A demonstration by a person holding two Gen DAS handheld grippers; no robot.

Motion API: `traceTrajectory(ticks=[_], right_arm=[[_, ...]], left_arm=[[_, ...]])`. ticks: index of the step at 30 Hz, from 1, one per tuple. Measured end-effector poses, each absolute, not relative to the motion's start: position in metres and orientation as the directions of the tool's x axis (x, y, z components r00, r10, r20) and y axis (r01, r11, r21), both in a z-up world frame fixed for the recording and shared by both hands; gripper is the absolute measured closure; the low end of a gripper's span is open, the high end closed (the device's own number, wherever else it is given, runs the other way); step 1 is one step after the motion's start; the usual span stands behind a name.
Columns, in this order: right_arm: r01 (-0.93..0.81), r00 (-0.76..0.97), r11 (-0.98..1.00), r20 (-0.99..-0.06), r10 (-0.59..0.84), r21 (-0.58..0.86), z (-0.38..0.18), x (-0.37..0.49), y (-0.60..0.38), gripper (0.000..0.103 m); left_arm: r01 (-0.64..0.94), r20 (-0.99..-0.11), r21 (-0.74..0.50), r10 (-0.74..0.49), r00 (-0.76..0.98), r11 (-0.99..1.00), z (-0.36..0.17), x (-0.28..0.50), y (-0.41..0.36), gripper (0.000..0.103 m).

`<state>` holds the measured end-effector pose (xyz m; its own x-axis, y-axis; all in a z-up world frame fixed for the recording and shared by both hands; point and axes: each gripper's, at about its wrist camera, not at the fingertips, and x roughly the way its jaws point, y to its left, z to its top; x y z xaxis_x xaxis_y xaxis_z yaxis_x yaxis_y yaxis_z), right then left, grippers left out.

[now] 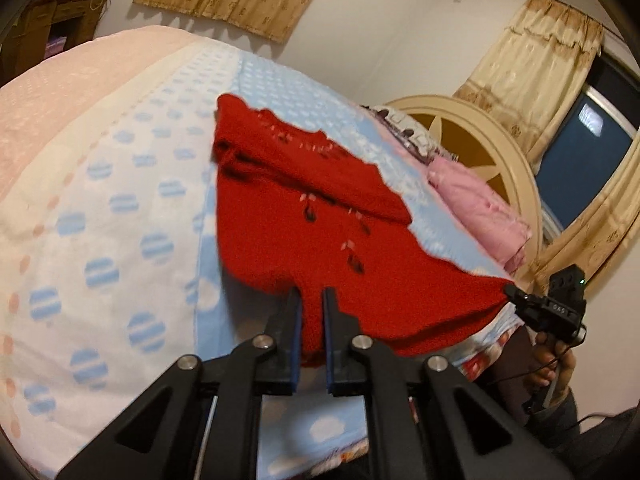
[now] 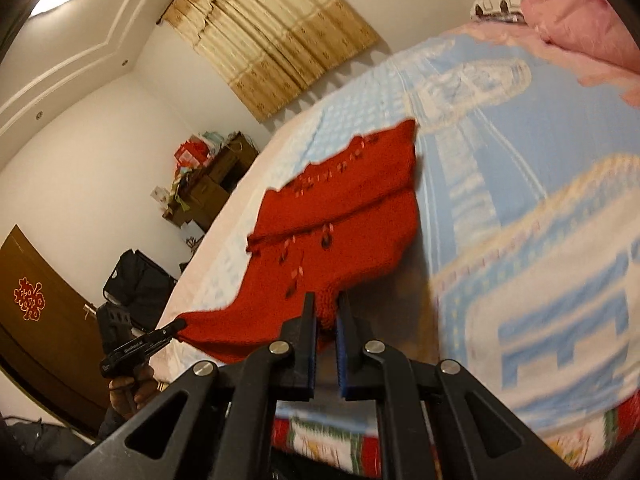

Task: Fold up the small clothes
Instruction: 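Lift the hem with both grippers and fold it over toward the collar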

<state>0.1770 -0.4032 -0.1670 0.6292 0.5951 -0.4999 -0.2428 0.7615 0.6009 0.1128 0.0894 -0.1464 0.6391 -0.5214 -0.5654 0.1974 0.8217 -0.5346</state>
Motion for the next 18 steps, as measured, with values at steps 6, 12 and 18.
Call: traceTrajectory(ticks=[6, 12, 18], right_arm=[[-0.261, 0.661, 0.757, -0.461, 0.593, 0.599, -0.135, 0.22, -0.403, 0.096], [-0.281, 0.678, 0.761, -0.441, 0.589, 0.585, -0.104, 0.275, -0.393, 0.096], [-0.278, 0.687, 0.772, -0.443, 0.575, 0.571, -0.09, 0.321, -0.386, 0.096]], left_arm=[[0.221, -0.539, -0.519, -0.517, 0.665, 0.826, -0.123, 0.149, 0.088, 0.094], [0.244, -0.539, -0.473, -0.497, 0.68, 0.847, -0.097, 0.193, 0.091, 0.095], [0.227, -0.52, -0.489, -0.49, 0.699, 0.842, -0.088, 0.235, 0.103, 0.095]])
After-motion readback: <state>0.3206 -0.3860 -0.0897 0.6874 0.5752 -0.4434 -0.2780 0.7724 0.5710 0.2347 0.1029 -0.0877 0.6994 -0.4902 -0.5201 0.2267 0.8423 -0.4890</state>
